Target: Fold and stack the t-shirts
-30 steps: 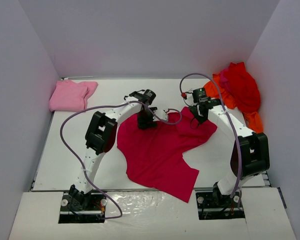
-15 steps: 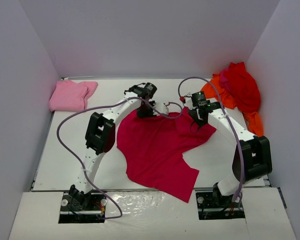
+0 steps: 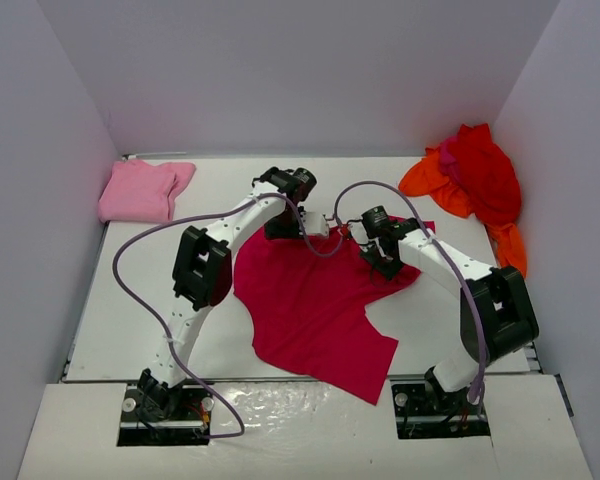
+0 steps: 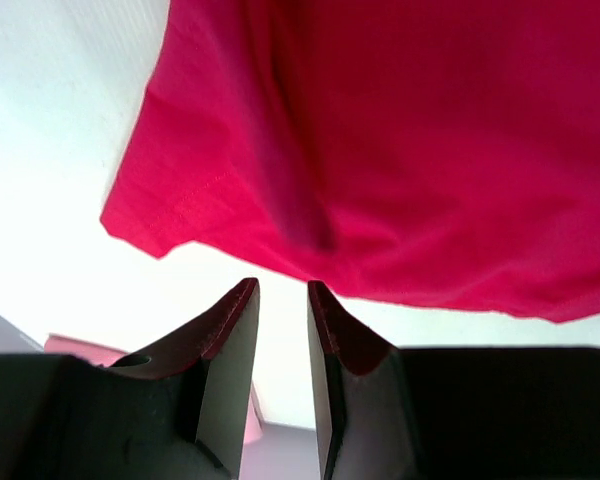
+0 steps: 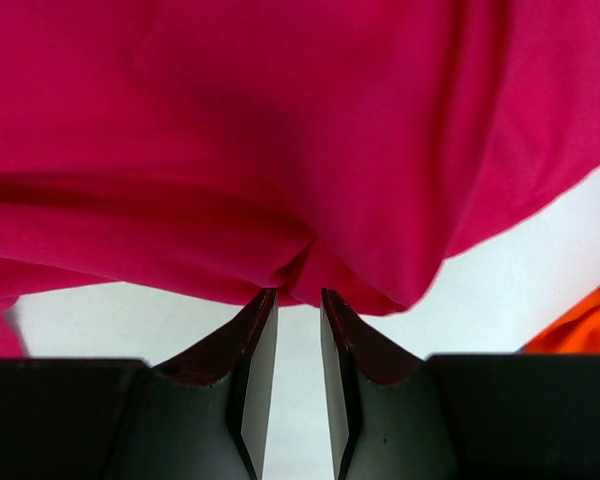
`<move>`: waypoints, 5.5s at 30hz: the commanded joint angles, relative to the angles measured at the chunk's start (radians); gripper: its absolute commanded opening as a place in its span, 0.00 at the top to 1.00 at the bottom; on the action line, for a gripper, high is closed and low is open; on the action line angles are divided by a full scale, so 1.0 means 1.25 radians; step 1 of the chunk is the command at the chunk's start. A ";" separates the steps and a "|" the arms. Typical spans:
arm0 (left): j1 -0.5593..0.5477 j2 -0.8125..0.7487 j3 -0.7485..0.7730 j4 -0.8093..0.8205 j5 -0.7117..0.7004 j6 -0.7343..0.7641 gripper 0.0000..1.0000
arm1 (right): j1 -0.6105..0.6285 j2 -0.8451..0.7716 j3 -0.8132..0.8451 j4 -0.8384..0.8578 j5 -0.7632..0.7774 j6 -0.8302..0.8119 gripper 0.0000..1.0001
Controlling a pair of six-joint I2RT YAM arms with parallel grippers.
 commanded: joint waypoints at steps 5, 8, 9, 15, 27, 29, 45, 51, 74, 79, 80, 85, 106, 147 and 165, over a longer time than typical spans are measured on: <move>-0.040 -0.011 0.098 0.033 0.031 -0.069 0.72 | 0.047 0.059 -0.009 -0.049 -0.055 -0.046 0.76; -0.047 -0.010 0.097 0.030 0.045 -0.077 0.47 | 0.048 0.046 -0.010 -0.037 -0.044 -0.044 0.74; -0.048 -0.017 0.095 0.027 0.062 -0.081 0.34 | 0.048 0.035 -0.012 -0.035 -0.042 -0.048 0.73; -0.058 -0.045 0.033 0.081 0.105 -0.106 0.22 | 0.042 0.014 -0.017 -0.012 -0.026 -0.049 0.72; -0.074 -0.023 -0.054 0.206 0.135 -0.144 0.80 | -0.006 -0.056 0.012 -0.005 0.017 -0.061 0.73; -0.075 -0.016 -0.053 0.218 0.124 -0.143 0.99 | -0.008 -0.056 0.013 -0.006 0.016 -0.060 0.73; -0.081 -0.025 0.040 0.128 0.038 -0.124 1.00 | -0.012 -0.073 -0.015 0.009 0.010 -0.072 0.73; -0.099 -0.089 0.146 0.002 -0.011 -0.117 1.00 | -0.016 -0.100 -0.020 0.020 -0.009 -0.067 0.73; -0.377 -0.027 0.076 -0.068 0.183 -0.289 0.38 | -0.054 -0.221 -0.052 0.022 0.066 -0.088 0.65; -0.346 -0.097 0.042 -0.034 0.123 -0.258 0.35 | -0.065 -0.214 -0.046 0.034 0.060 -0.090 0.64; -0.334 -0.119 -0.002 -0.005 0.103 -0.247 0.34 | -0.066 -0.211 -0.040 0.035 0.063 -0.090 0.64; -0.261 -0.246 -0.203 0.124 0.009 -0.170 0.29 | -0.071 -0.194 -0.018 0.039 0.069 -0.084 0.64; 0.035 -0.237 -0.440 0.417 0.019 0.137 0.28 | -0.037 -0.067 0.089 0.018 0.090 -0.029 0.65; 0.045 -0.129 -0.293 0.370 0.108 0.215 0.27 | -0.061 0.018 0.106 0.019 0.044 -0.024 0.66; 0.049 -0.103 -0.263 0.355 0.143 0.220 1.00 | -0.065 0.043 0.105 0.022 0.048 -0.019 0.66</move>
